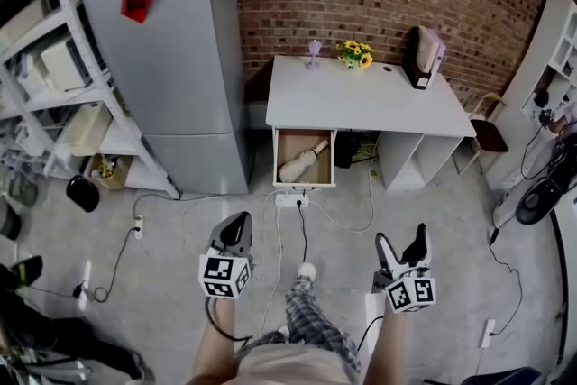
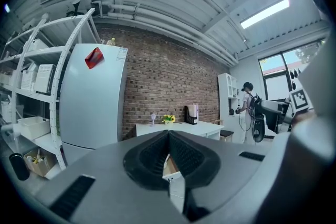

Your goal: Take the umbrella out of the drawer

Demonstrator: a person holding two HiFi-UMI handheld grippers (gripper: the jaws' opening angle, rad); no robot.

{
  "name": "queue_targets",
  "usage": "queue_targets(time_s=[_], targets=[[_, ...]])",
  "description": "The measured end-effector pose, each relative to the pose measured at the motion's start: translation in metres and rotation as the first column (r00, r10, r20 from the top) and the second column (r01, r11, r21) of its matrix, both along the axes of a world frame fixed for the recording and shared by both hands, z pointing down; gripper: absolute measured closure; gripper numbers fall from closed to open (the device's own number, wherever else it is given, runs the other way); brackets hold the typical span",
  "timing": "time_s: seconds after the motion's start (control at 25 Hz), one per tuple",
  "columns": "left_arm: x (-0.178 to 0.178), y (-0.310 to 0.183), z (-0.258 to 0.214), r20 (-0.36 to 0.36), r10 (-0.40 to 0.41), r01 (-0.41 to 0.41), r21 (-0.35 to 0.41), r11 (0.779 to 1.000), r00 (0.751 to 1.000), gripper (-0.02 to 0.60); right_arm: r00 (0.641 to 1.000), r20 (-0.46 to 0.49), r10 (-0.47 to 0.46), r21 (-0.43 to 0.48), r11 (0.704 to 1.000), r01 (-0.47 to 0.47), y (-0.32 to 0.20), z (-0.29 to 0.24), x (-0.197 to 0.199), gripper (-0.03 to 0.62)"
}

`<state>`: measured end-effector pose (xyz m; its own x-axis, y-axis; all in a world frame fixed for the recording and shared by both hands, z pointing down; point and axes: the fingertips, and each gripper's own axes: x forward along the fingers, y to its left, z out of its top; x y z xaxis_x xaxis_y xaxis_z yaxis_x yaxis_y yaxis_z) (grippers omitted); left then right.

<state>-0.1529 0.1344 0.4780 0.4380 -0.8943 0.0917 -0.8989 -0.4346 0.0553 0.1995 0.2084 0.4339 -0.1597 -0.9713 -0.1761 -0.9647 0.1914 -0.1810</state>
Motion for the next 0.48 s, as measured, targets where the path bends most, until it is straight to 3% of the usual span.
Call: queue_targets(time_s=[0.48], targets=[[0.031,-0.111,0.005,0.011,-0.009,0.009,0.009,1.0,1.0,0.557,0.999,0.014,-0.028,0.0,1.0,0.028,-0.122,0.016,0.025,0.046]])
